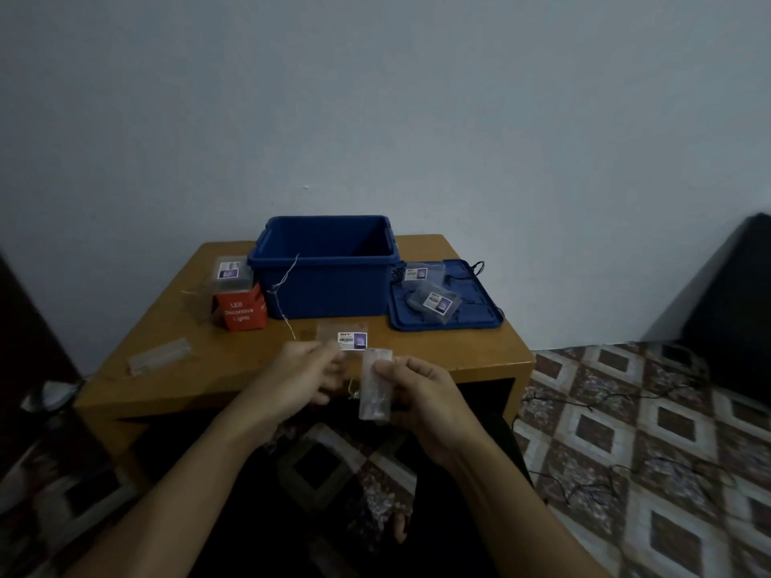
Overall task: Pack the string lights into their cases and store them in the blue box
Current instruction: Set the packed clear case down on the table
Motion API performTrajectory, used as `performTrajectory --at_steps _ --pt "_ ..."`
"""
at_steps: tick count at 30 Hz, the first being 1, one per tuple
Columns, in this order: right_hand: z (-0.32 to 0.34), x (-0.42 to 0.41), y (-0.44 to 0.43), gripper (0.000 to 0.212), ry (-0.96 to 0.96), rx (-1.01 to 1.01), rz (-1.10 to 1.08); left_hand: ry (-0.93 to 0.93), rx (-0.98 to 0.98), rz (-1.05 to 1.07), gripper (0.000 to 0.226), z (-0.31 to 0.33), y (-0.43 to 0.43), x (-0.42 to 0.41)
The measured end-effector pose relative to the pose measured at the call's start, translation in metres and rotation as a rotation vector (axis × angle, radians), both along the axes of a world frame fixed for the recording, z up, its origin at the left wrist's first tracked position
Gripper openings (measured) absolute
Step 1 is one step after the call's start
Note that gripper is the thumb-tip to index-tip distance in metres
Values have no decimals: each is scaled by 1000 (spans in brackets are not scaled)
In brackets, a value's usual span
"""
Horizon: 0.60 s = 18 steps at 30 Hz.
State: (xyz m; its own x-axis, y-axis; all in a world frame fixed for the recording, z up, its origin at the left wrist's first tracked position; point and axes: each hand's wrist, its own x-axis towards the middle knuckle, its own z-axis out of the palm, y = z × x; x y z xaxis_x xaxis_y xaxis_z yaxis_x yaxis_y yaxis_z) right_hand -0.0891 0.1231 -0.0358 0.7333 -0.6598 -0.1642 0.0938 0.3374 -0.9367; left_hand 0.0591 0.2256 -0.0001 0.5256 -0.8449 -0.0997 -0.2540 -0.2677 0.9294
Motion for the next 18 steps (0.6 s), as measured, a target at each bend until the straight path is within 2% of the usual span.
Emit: performTrajectory --at_steps 5,9,15,18 --pt "-2 27 -24 29 44 141 -100 25 -46 164 19 -4 -29 10" --pt "5 48 -40 33 93 160 -123 50 -10 226 58 -1 -47 14" --pt "7 63 -58 33 183 107 -109 70 86 271 67 -8 -66 36" --pt "4 66 -65 27 218 71 -58 61 141 275 63 -15 -73 43"
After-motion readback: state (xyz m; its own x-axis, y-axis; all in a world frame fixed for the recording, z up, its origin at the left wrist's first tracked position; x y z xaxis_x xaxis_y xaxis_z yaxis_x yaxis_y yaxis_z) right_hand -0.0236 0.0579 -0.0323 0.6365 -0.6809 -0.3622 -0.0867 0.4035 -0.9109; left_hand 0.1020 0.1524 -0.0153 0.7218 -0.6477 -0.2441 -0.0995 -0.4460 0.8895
